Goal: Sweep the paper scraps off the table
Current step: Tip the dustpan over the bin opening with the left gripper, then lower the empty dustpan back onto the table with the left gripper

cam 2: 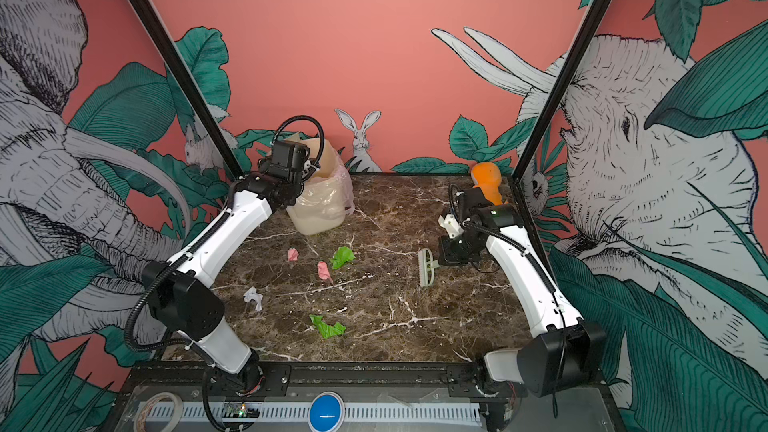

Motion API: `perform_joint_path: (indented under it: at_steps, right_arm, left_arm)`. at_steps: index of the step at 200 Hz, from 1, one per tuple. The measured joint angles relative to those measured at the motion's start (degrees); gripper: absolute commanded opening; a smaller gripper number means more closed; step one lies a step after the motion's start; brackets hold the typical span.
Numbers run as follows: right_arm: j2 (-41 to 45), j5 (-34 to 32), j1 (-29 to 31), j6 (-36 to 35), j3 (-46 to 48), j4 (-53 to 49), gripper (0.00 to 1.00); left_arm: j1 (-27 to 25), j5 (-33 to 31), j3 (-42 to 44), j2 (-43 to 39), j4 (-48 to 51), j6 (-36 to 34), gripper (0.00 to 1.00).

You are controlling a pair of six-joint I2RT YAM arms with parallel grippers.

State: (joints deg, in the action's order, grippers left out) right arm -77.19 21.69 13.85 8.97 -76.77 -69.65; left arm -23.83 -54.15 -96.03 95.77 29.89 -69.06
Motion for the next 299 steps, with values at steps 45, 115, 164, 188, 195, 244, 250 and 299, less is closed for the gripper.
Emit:
perform_joint_path:
  at_steps: [45,115,164,188,195,244,250,299]
  right_arm:
    - [0.00,0.11,0.00,-0.44,0.00,0.00,0.00]
    - [-0.31,1.09,0.00,-0.63,0.00,0.17,0.00]
    - [-0.33,1.44,0.00,-0.63,0.00,0.33,0.00]
    - [-0.33,1.68,0.00,-0.63,0.00,0.59,0.00]
    - [-0.33,1.84,0.00,-0.61,0.00,0.72,0.00]
    - [-0.26,4.04,1.86,1.14,1.31,3.56,0.00]
    - [-0.26,4.28,2.84,1.62,1.75,4.04,0.00]
    - [-2.01,7.72,17.55,8.20,3.85,11.45,0.00]
  left_arm:
    - [-0.13,0.04,5.11,-2.05,-8.81,-9.60,0.04]
    - [-0.15,1.73,5.81,-2.95,-17.75,-19.69,0.04]
    - [-0.15,2.27,6.32,-3.23,-19.10,-21.18,0.04]
    - [-0.15,2.29,6.25,-3.37,-18.67,-19.76,0.04]
    - [-0.15,2.54,6.05,-3.54,-17.81,-18.34,0.04]
    - [-2.34,6.86,2.58,-7.52,-5.79,0.00,0.06]
    - [-3.17,7.50,2.40,-8.68,-4.07,2.93,0.06]
    - [-8.39,16.00,2.62,-16.02,8.59,25.99,0.07]
